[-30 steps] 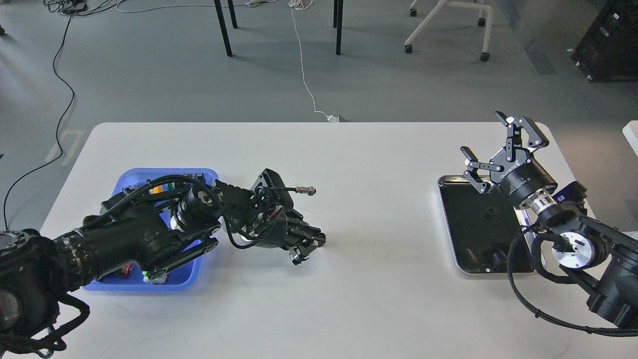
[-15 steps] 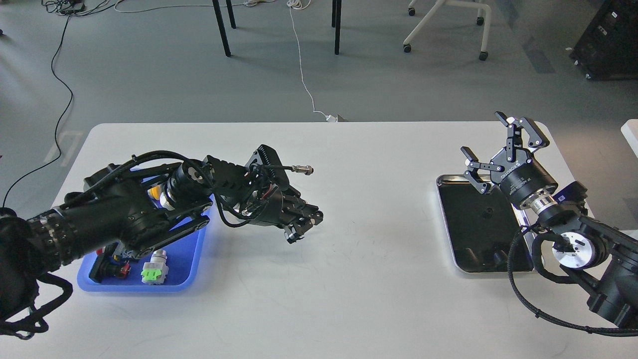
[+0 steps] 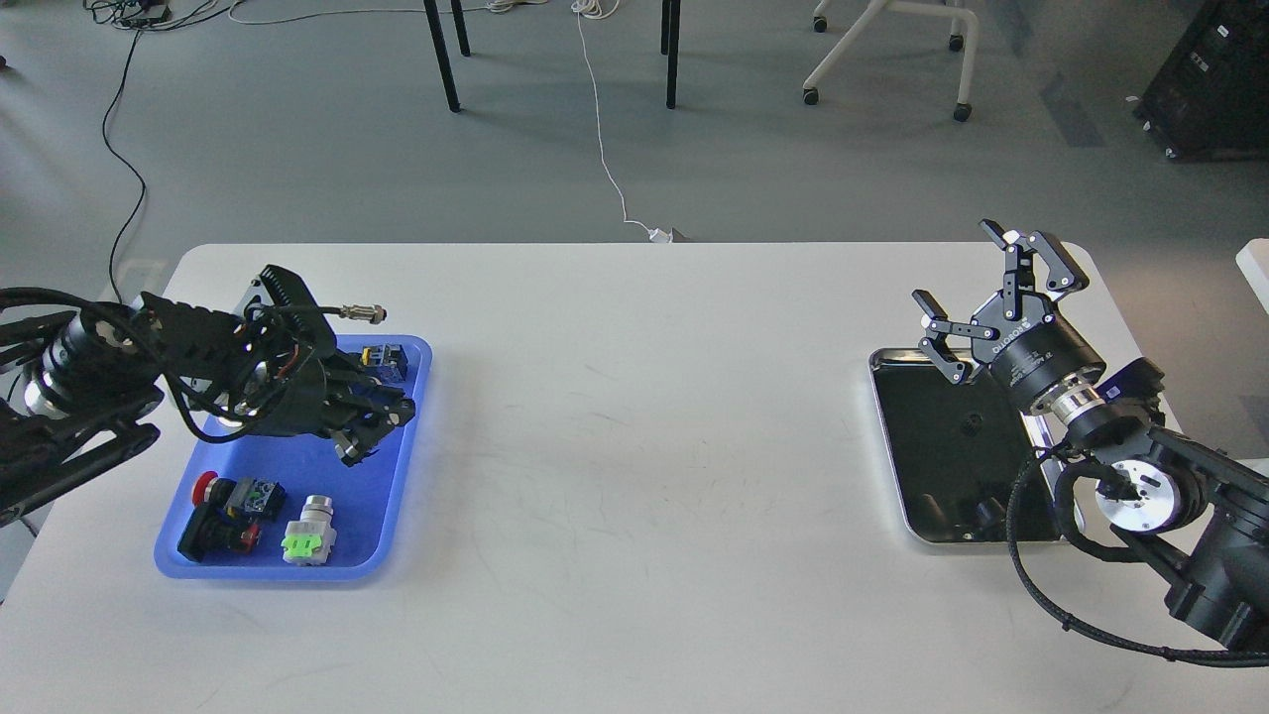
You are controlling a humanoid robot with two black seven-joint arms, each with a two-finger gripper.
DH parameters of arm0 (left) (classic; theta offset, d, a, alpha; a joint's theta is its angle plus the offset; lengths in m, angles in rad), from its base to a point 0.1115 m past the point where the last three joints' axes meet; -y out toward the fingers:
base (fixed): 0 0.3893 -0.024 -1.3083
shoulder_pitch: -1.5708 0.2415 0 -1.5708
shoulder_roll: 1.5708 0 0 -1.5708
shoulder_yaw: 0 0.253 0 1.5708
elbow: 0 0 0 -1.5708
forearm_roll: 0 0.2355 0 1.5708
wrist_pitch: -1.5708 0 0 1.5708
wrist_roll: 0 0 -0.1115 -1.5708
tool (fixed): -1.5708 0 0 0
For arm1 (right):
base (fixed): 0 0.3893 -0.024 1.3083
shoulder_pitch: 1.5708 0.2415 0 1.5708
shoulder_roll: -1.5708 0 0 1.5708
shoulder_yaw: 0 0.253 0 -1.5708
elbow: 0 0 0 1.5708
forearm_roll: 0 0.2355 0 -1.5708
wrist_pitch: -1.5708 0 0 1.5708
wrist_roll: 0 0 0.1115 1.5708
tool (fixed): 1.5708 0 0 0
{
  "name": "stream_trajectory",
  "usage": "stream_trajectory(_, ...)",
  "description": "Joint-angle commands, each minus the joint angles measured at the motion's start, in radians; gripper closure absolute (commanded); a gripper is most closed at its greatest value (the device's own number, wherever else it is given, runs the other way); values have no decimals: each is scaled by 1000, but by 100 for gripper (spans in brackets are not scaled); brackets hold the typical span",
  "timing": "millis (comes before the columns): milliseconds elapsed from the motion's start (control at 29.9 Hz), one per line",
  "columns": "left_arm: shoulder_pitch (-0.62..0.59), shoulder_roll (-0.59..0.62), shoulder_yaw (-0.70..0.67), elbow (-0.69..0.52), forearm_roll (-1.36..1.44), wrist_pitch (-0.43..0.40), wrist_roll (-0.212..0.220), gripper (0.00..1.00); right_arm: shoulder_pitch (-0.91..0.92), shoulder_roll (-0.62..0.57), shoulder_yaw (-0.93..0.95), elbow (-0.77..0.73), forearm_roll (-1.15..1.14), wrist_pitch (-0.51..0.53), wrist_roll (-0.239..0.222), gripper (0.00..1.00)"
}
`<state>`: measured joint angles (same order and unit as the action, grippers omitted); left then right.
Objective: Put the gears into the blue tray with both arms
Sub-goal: 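Carry the gear with the left gripper over the blue tray, then lower the gear onto the part in the blue tray and release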
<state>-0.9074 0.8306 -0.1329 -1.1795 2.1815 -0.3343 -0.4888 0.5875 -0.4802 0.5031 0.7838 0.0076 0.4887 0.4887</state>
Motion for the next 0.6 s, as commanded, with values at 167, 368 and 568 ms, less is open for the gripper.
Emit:
stream_trajectory(167,58,87,-7,15,0,3,0,88,0,6,-1,-1,-1,0,0,3)
stream_trajectory(368,79,76,-13,93,0,8,0,87,0,3,-1,-1,-1,0,0,3)
stream_trajectory(568,82,67,-13,118,0,8,0,84,0,0,-1,0,-3,0,0,3)
